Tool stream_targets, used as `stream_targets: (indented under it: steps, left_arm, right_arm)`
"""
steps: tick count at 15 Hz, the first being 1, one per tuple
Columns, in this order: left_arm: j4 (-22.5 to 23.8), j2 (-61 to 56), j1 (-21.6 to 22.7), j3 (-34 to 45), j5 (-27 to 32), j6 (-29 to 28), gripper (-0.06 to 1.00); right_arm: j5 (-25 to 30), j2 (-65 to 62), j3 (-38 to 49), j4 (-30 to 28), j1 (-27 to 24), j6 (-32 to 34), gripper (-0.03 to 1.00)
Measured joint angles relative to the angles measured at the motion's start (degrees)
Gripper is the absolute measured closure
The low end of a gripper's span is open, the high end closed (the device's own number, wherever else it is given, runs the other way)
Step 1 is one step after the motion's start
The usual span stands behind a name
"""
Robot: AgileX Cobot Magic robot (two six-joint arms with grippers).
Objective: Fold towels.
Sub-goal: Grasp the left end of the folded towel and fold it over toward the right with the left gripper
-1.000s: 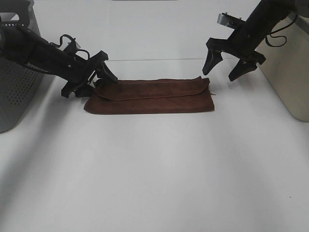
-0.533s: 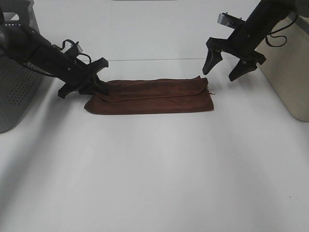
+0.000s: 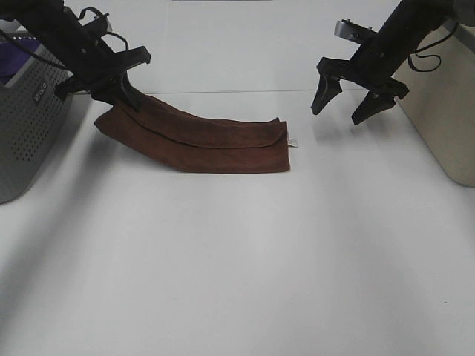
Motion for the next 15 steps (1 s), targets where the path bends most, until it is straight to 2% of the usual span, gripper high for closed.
stream_targets:
  steps: [3, 5, 6, 7, 8, 11, 15]
  left_arm:
    - [1.09, 0.00, -0.92, -4.53, 4.30, -3.21, 0.91]
    - [1.15, 0.00, -5.50, -5.90, 5.50, -5.50, 0.91]
    - [1.15, 0.00, -5.50, -5.90, 5.50, -5.50, 0.91]
    - [1.09, 0.00, -7.68, -5.90, 5.27, -6.30, 0.91]
    - [1.03, 0.00, -10.77, -5.90, 3.21, -7.10, 0.91]
    - [0.29, 0.23, -15.87, -5.90, -3.55, -8.25, 0.91]
    - [-0.57, 2.58, -19.60, -5.90, -11.80, -11.06, 0.91]
  right_arm:
    - [0.00, 0.00, 0.00, 0.00, 0.00, 0.00, 0.14]
    - [0.00, 0.00, 0.00, 0.00, 0.00, 0.00, 0.14]
    - [0.00, 0.00, 0.00, 0.00, 0.00, 0.00, 0.14]
    - [0.00, 0.00, 0.00, 0.00, 0.00, 0.00, 0.14]
    - [0.00, 0.00, 0.00, 0.00, 0.00, 0.00, 0.14]
    - [0.00, 0.00, 0.00, 0.00, 0.00, 0.00, 0.14]
    - [0.00, 0.00, 0.00, 0.00, 0.00, 0.00, 0.14]
